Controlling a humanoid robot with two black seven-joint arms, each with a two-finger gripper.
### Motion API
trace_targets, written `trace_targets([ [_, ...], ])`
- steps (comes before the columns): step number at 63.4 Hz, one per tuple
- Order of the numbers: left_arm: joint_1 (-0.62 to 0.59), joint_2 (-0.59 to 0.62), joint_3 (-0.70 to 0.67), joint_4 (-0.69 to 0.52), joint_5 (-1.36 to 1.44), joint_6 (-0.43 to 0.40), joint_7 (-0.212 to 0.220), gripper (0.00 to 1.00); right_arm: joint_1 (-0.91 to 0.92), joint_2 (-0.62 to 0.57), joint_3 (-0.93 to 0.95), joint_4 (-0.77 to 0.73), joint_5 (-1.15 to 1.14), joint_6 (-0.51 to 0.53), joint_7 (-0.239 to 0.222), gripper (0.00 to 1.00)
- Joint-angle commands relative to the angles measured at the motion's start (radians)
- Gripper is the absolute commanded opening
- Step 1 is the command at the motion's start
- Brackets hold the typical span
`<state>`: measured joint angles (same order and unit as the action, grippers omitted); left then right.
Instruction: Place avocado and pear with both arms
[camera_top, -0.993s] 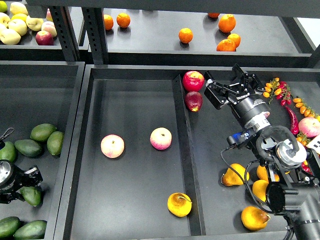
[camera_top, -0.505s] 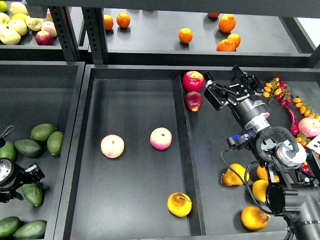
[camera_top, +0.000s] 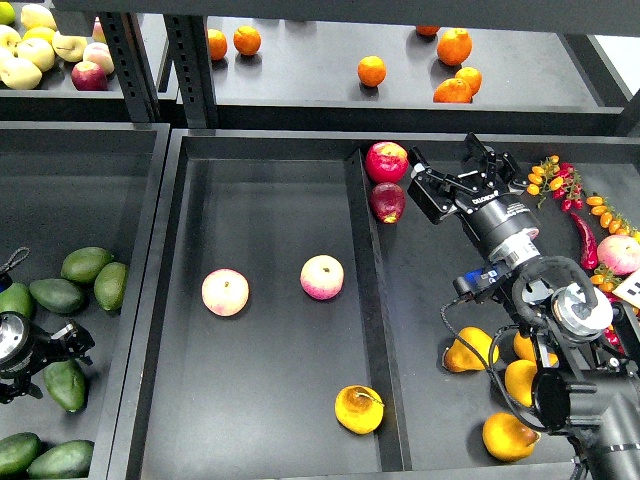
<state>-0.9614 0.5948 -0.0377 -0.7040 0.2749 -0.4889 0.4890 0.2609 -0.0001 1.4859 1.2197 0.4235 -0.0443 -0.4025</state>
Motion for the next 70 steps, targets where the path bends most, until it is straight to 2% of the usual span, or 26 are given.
trace_targets([
  [1, -0.014, 0.01, -0.089, 0.021, -0.097, 0.0, 0.0, 0.98, -0.045, 0.0, -0.039, 0.0, 0.003, 0.037, -0.027, 1.0],
  [9, -0.013, 0.025, -0.186, 0.031, -0.174, 0.0, 0.0, 0.98, -0.103, 0.0, -0.069, 0.0, 0.001, 0.138, -0.085, 1.0],
  [17, -0.01, 0.039, -0.289, 0.018, -0.321, 0.0, 0.0, 0.98, -0.141, 0.0, -0.128, -0.005, 0.0, 0.25, -0.086, 1.0],
  [19, -0.005, 0.042, -0.324, 0.011, -0.383, 0.0, 0.0, 0.98, -0.146, -0.033, -0.147, -0.006, 0.0, 0.27, -0.086, 1.0],
  [34, 0.064, 0.04, -0.527, -0.106, -0.617, 0.0, 0.0, 0.98, -0.147, -0.195, -0.25, -0.011, 0.001, 0.317, -0.086, 1.0],
  [35, 0.096, 0.036, -0.598, -0.139, -0.625, 0.0, 0.0, 0.99, -0.143, -0.231, -0.266, -0.008, 0.003, 0.319, -0.086, 1.0],
  [46, 0.205, -0.001, -0.781, -0.201, -0.655, 0.0, 0.0, 0.99, -0.138, -0.308, -0.312, -0.003, 0.005, 0.32, -0.086, 1.0],
  [60, 0.486, -0.128, -1.125, -0.325, -0.698, 0.0, 0.0, 0.99, -0.106, -0.396, -0.407, 0.003, 0.0, 0.33, -0.086, 1.0],
  [70, 0.667, -0.227, -1.294, -0.445, -0.698, 0.024, 0.0, 0.99, -0.075, -0.455, -0.481, 0.017, -0.002, 0.333, -0.086, 1.0],
])
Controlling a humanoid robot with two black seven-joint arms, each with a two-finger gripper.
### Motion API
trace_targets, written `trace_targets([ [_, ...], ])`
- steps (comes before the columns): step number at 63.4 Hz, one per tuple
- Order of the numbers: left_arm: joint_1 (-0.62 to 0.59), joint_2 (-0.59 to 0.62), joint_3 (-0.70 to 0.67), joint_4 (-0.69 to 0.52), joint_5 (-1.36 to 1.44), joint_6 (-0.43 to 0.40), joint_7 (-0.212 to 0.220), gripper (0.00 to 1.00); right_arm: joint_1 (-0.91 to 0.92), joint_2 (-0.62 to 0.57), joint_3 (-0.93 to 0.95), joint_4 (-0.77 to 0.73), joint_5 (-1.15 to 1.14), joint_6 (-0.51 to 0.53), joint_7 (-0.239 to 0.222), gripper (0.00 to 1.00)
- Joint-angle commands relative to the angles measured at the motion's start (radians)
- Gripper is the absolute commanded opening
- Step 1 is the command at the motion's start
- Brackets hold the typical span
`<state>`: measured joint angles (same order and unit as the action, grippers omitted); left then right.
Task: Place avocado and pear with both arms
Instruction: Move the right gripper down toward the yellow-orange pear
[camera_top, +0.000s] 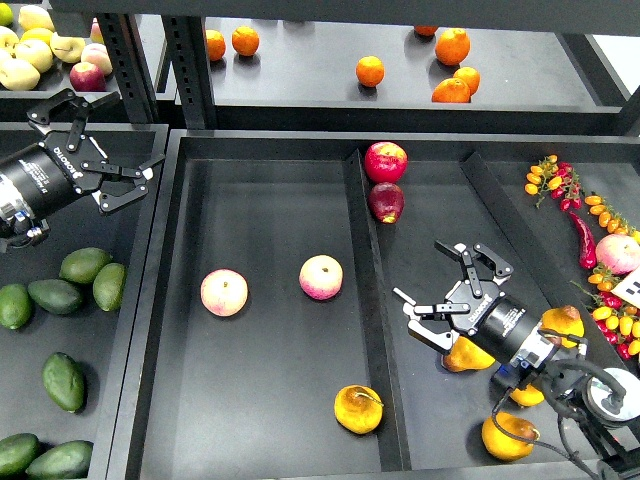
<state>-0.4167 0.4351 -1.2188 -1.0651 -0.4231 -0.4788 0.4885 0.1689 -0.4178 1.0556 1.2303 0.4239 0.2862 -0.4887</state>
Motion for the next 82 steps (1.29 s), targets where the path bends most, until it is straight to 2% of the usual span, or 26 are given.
trace_targets([
  [1, 0.134, -0.074, -0.123, -0.094, 0.0, 0.014, 0.0, 0.99, 0.017, -0.041, -0.057, 0.006, -0.004, 0.002, 0.0, 1.0],
  [12, 0.288, -0.174, -0.258, -0.213, 0.0, 0.017, 0.0, 0.99, 0.093, -0.075, -0.174, 0.003, -0.085, 0.002, 0.0, 1.0],
  [14, 0.346, -0.229, -0.298, -0.254, 0.0, 0.016, 0.0, 0.99, 0.135, -0.09, -0.221, 0.0, -0.115, -0.002, 0.0, 1.0],
  [28, 0.486, -0.364, -0.35, -0.305, 0.0, -0.006, 0.0, 0.99, 0.273, -0.164, -0.402, 0.006, -0.163, 0.001, 0.0, 1.0],
  [40, 0.518, -0.424, -0.383, -0.317, 0.004, -0.01, 0.0, 0.99, 0.345, -0.187, -0.571, 0.009, -0.197, 0.001, 0.0, 1.0],
  [60, 0.532, -0.435, -0.398, -0.312, 0.006, -0.01, 0.0, 0.99, 0.445, -0.167, -0.841, -0.005, -0.241, -0.002, 0.0, 1.0],
  [82, 0.536, -0.435, -0.372, -0.317, 0.007, -0.01, 0.0, 0.99, 0.437, -0.102, -0.875, -0.104, -0.252, -0.007, 0.0, 1.0],
])
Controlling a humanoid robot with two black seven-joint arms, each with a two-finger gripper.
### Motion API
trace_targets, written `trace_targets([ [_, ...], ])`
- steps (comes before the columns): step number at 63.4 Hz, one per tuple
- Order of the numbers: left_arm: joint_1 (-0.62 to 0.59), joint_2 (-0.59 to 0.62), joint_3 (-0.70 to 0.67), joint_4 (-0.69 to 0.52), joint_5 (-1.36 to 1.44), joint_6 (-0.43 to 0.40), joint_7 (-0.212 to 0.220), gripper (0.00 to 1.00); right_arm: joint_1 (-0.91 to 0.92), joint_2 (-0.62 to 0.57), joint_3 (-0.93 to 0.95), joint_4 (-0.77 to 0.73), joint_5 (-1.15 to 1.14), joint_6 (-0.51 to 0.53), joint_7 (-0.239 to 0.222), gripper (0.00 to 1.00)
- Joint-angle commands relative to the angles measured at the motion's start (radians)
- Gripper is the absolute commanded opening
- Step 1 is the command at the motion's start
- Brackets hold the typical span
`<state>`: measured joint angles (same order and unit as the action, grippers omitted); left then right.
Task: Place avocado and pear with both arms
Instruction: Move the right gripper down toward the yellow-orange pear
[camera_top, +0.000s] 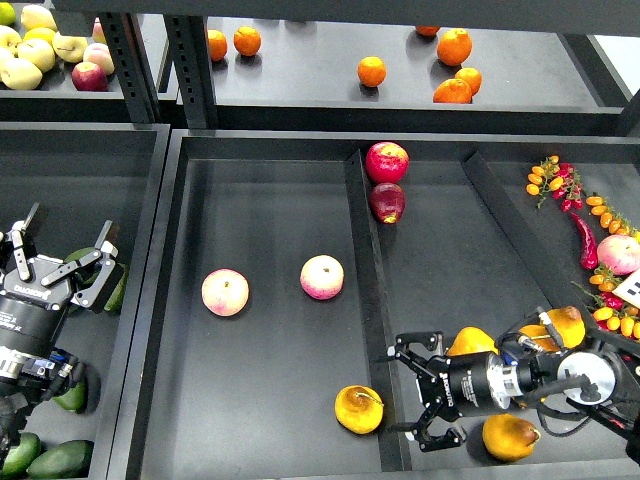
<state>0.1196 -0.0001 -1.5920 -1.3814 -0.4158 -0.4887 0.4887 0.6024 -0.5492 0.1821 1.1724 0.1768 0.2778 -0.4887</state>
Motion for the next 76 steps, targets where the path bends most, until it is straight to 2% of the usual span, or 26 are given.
trace_targets([
  [1, 0.0, 0.0, 0.001, -0.001, 0.0, 0.0, 0.0, 0.99, 0.005, 0.037, 0.0, -0.057, -0.005, 0.001, 0.0, 1.0],
  [14, 0.022, 0.0, 0.001, -0.001, 0.0, 0.0, 0.0, 0.99, 0.013, 0.104, 0.007, -0.166, -0.005, 0.004, 0.0, 1.0],
  [76, 0.032, 0.0, 0.007, -0.001, 0.0, 0.0, 0.0, 0.99, 0.011, 0.252, 0.002, -0.364, 0.0, -0.003, 0.0, 0.99],
])
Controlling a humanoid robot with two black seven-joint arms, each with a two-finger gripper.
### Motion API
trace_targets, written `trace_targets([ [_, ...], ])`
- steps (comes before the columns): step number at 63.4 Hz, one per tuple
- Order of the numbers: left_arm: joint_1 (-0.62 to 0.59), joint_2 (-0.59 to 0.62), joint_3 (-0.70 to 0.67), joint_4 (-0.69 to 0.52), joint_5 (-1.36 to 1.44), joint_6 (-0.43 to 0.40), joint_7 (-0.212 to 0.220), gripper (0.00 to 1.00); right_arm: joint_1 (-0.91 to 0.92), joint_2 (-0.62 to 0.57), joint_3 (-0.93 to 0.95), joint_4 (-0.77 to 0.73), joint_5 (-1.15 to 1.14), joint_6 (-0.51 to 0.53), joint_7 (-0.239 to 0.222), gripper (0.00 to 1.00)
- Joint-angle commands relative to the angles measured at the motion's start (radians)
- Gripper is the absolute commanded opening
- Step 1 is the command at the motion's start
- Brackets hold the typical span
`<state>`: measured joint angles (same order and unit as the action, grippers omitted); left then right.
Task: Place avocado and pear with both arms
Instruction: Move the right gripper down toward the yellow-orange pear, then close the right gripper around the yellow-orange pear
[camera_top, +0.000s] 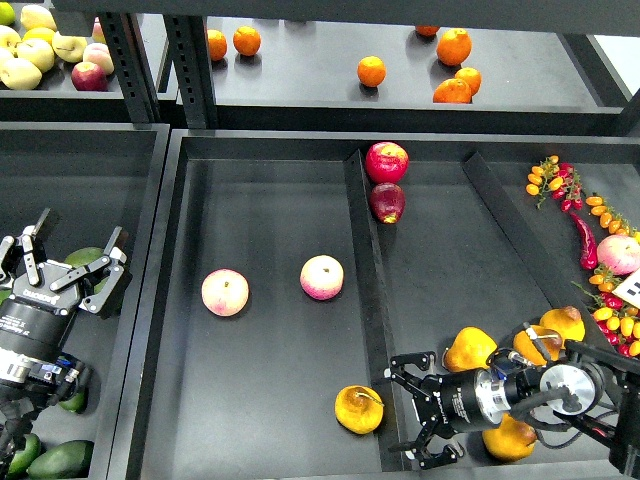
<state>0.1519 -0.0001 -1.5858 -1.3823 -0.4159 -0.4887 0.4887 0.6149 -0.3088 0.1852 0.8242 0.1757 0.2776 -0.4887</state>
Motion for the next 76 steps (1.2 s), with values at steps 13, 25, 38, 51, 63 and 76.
trace_targets([
  [13, 0.001, 0.0, 0.006, -0.001, 0.0, 0.0, 0.0, 0.99, -0.003, 0.045, 0.008, -0.053, 0.002, -0.008, 0.0, 0.91],
  [25, 0.008, 0.0, 0.012, 0.0, 0.0, 0.0, 0.0, 0.99, -0.006, 0.056, 0.011, -0.057, 0.007, -0.009, 0.0, 0.78],
  [38, 0.008, 0.0, 0.013, 0.0, -0.001, 0.0, 0.0, 0.99, -0.012, 0.056, 0.013, -0.057, 0.007, -0.009, 0.0, 0.68],
  [51, 0.009, 0.0, 0.013, 0.0, 0.0, 0.0, 0.0, 0.99, -0.015, 0.056, 0.013, -0.059, 0.007, -0.018, 0.0, 0.6],
  [63, 0.011, 0.0, 0.013, 0.0, -0.001, 0.0, 0.0, 0.99, -0.024, 0.054, 0.023, -0.057, 0.01, -0.018, 0.0, 0.41],
  [76, 0.018, 0.0, 0.013, 0.0, -0.001, 0.0, 0.0, 0.99, -0.081, 0.053, 0.103, -0.056, 0.01, -0.015, 0.0, 0.27],
])
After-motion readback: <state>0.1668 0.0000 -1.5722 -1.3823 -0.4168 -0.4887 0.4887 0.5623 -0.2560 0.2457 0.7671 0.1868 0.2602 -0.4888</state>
